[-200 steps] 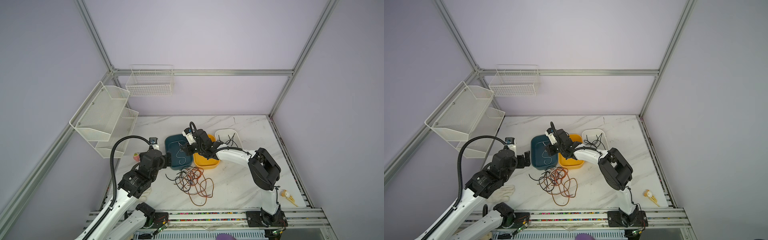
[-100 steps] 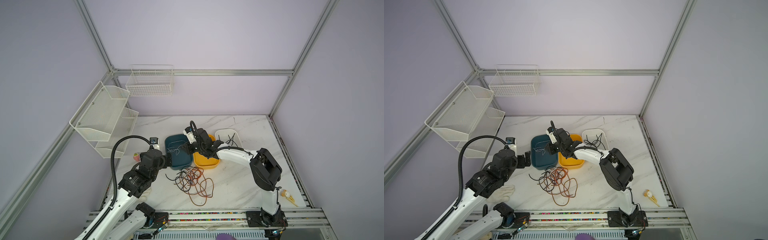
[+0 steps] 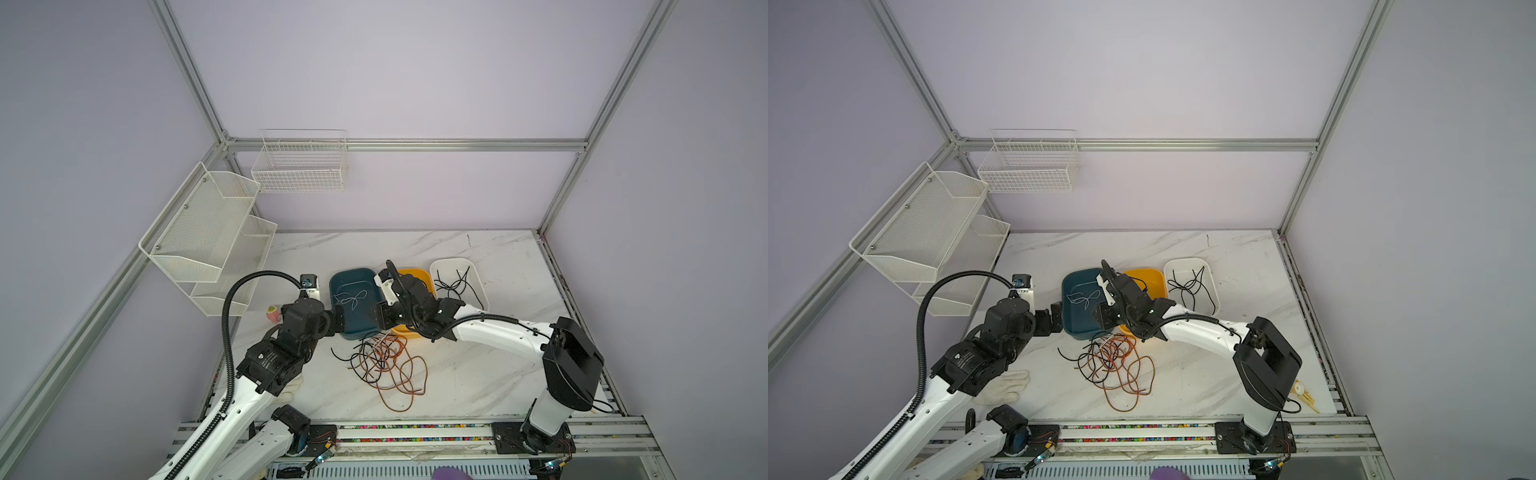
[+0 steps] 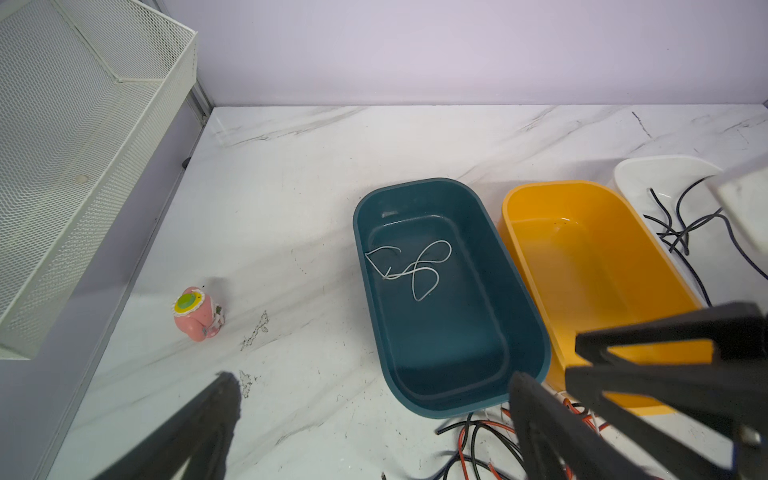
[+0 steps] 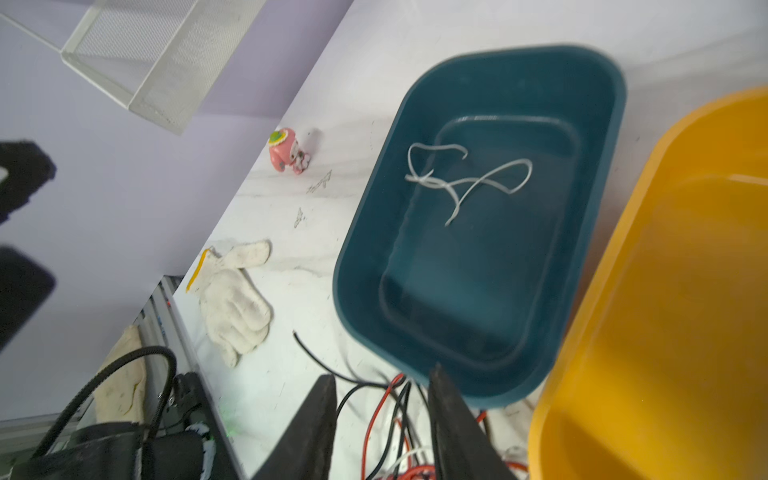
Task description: Untangle the cables
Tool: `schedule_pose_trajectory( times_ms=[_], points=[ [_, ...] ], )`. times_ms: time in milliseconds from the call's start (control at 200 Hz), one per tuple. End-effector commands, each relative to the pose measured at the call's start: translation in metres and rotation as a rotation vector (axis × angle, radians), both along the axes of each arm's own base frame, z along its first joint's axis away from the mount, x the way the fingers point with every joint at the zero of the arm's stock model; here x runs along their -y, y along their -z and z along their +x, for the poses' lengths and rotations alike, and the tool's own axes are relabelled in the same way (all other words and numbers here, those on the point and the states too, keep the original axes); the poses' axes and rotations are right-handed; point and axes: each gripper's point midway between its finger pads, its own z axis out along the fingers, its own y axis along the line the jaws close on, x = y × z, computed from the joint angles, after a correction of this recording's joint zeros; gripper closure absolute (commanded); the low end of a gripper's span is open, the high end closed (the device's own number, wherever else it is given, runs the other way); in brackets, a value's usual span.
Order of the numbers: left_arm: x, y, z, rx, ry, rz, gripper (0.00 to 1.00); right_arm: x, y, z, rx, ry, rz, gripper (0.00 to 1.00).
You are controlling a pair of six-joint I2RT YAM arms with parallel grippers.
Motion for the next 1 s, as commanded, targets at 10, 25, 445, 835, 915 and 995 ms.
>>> schedule_pose_trajectory(
  times_ms=[10,25,445,835,915,995],
  points=[
    [0.001,0.009,0.001,-0.003,0.004,-0.009,0.00,0.013,-0.002,-0.018,-0.069,0.072,0.019,0.59],
    [0.001,0.009,0.001,-0.003,0.004,-0.009,0.00,0.013,0.000,-0.019,-0.074,0.075,0.019,0.59],
    [0.003,0.011,0.002,-0.011,0.009,-0.008,0.00,0.032,0.016,-0.042,-0.226,0.206,0.164,0.56],
    [0.002,0.011,0.002,-0.010,0.005,-0.007,0.00,0.024,0.037,-0.040,-0.290,0.241,0.186,0.56],
    [0.002,0.011,0.002,-0.012,0.006,-0.006,0.00,0.022,0.043,-0.040,-0.310,0.241,0.177,0.56],
    [0.002,0.011,0.002,-0.011,0.006,-0.006,0.00,0.022,0.047,-0.039,-0.313,0.249,0.164,0.56]
  ],
)
